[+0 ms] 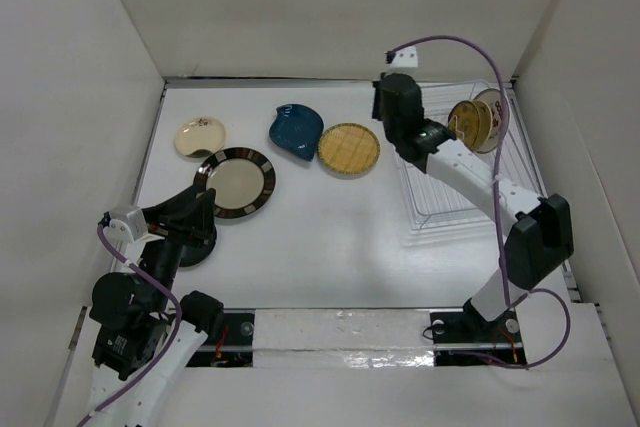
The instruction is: Load the plates into the dish rack
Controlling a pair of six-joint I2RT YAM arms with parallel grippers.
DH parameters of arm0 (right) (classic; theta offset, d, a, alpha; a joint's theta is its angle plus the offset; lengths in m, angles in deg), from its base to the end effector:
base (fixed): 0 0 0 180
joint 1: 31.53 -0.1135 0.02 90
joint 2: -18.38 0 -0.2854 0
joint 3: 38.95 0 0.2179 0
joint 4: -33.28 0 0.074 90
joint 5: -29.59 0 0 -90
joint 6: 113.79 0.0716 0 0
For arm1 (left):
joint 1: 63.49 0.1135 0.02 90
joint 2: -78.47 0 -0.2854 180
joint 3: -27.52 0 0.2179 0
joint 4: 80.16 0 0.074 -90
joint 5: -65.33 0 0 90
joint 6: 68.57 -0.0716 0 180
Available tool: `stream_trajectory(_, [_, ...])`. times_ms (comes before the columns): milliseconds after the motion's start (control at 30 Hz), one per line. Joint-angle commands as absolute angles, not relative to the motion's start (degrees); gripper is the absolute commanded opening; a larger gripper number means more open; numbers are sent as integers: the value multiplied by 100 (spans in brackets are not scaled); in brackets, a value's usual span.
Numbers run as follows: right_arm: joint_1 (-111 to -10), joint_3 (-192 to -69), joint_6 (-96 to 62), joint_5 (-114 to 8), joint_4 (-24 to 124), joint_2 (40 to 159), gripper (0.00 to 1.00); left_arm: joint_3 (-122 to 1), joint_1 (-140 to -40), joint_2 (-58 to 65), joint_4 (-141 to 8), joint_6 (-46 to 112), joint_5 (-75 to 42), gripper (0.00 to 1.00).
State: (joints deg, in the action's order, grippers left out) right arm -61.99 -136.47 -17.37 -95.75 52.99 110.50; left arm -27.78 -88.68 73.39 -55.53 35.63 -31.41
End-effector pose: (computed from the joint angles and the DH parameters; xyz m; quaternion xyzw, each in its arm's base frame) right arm 0.3449 0.1548 0.3865 0.0255 0.7747 -0.0425 0.6304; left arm 0.0090 0.0050 0.3689 0.0014 0.5343 -0.2552 0.8058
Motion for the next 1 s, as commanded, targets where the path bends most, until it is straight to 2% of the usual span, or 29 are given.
stream_trajectory(0, [-6782, -13974, -606, -8504, 5954, 11636, 0, -2793, -8915, 7232, -5759, 3567, -3179, 39])
stream_trajectory(133, [-7283, -13590, 1079, -8643, 5667, 11919, 1, -2793, -8915, 7241, -5750, 3567, -3161, 39])
stream_trajectory(267, [-7609, -12737, 2643, -9153, 5068, 11911, 18, -2793, -8915, 7293, -5785, 3576, -3117, 39])
stream_trajectory(300, [-7705, -12596, 2910, -9344, 4989, 11911, 31, -2784, -8915, 7320, -5785, 3576, -3100, 39])
stream_trajectory(333, [-7767, -12395, 3191, -9459, 4988, 11928, 40, -2784, -8915, 7337, -5794, 3567, -3100, 39])
stream_trajectory(500, [-8004, -12252, 4642, -9926, 5206, 12095, 72, -2776, -8915, 7425, -5803, 3585, -3082, 39])
stream_trajectory(633, [-8004, -12173, 5661, -10233, 5400, 12358, 76, -2776, -8915, 7478, -5812, 3576, -3073, 39])
stream_trajectory(867, [-8057, -11936, 8270, -10453, 5182, 12825, 72, -2793, -9109, 7513, -5785, 3585, -3188, 39])
stream_trajectory(967, [-8057, -12172, 9358, -10726, 5758, 13149, 70, -2802, -9170, 7513, -5767, 3593, -3205, 39])
